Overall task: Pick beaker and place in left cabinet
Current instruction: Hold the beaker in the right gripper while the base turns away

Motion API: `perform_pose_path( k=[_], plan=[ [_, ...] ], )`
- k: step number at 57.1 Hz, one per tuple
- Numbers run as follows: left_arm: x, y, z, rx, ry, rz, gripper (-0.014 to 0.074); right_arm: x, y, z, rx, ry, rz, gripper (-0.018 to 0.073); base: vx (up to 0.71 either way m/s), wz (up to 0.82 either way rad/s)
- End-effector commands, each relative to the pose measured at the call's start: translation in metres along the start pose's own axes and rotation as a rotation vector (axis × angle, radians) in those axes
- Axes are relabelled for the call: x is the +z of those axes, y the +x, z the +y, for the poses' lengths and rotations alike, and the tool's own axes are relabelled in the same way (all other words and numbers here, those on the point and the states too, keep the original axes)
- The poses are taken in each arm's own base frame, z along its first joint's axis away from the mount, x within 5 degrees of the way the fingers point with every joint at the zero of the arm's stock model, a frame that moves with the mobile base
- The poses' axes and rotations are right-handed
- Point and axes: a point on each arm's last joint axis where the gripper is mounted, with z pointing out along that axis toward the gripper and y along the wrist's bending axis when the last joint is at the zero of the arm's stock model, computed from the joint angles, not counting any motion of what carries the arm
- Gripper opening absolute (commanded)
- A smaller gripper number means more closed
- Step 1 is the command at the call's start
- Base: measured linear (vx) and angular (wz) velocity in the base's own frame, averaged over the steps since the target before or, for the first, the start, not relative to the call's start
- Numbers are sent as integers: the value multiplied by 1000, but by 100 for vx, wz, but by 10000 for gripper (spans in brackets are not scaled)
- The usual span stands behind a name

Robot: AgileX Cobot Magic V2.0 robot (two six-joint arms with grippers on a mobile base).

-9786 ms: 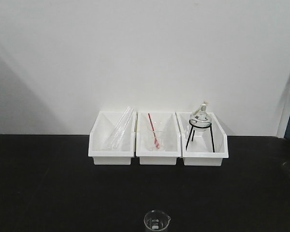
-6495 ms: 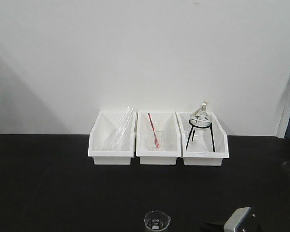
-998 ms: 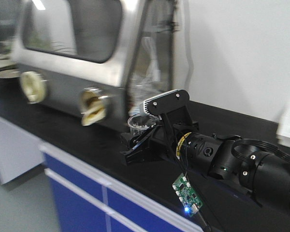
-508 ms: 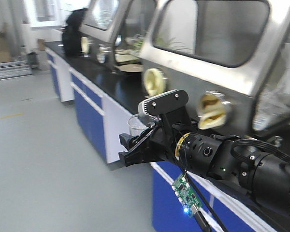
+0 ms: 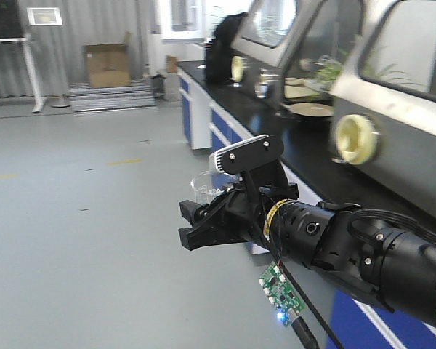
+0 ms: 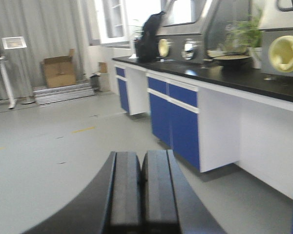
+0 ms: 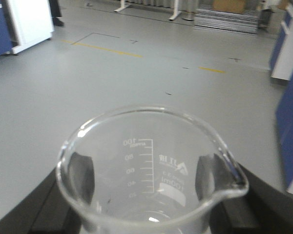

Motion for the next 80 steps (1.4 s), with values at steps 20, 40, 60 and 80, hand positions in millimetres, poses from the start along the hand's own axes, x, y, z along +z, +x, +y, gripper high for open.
perform_pose_path(
  k=[20,40,60,80],
  plan=[
    [-1,-3,0,-11,-7,-87,1,-16,-32,0,-2,-24,-134,57,25,45],
    [-1,-3,0,-11,-7,-87,1,-16,-32,0,-2,-24,-134,57,36,36],
    [-1,-3,0,-11,-7,-87,1,-16,-32,0,-2,-24,-135,57,46,16],
    [-1,-3,0,-11,-7,-87,1,-16,-33,1,-2,-27,-139,57,53,4]
  ],
)
